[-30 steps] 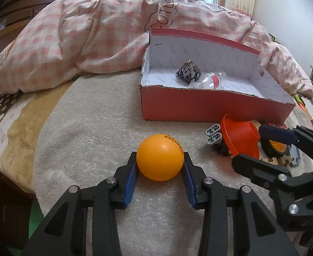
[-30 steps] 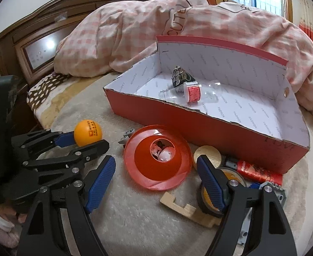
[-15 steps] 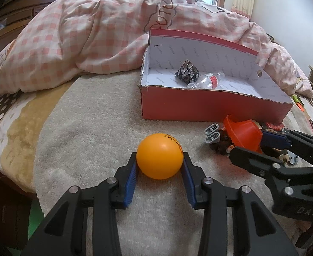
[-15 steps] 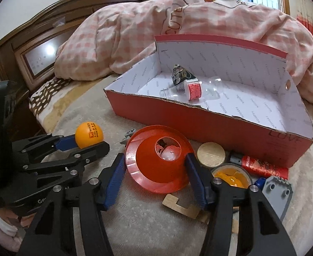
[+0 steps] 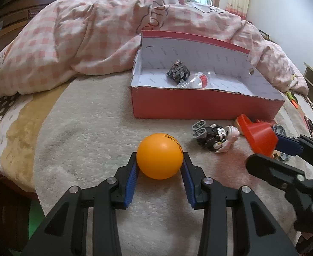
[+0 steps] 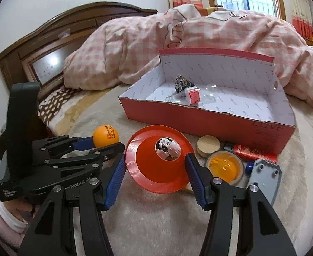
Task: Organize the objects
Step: 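Lift the ball with the left tool while the right tool grasps the red cone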
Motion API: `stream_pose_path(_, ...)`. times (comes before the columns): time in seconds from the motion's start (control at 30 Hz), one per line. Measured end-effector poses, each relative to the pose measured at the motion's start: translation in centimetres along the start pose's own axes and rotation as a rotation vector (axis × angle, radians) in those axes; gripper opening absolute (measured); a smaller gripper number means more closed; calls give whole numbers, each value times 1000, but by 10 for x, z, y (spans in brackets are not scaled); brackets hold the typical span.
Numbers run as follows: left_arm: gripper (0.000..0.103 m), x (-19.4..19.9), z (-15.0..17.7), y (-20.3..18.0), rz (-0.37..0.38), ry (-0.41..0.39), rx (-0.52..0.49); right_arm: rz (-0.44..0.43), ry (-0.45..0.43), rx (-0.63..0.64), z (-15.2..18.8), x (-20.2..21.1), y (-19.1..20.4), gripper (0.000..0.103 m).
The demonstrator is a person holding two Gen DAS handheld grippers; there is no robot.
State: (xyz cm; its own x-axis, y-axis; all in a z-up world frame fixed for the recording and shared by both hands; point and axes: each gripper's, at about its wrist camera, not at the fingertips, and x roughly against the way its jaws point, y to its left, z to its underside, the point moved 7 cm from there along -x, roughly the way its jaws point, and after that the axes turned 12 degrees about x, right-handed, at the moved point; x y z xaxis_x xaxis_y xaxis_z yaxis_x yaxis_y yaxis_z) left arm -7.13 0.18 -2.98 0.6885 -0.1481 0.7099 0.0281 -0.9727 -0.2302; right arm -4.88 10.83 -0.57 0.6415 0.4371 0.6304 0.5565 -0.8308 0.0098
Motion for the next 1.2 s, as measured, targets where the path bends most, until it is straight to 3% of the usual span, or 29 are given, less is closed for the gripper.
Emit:
stream_pose_path(0.23, 38, 1, 2, -11, 5, 0, -17, 109, -43, 3, 7, 18, -16, 58)
stream_pose_path(1.2, 38, 19, -21, -49, 63, -24, -73, 121, -99, -35, 18, 45, -37, 58)
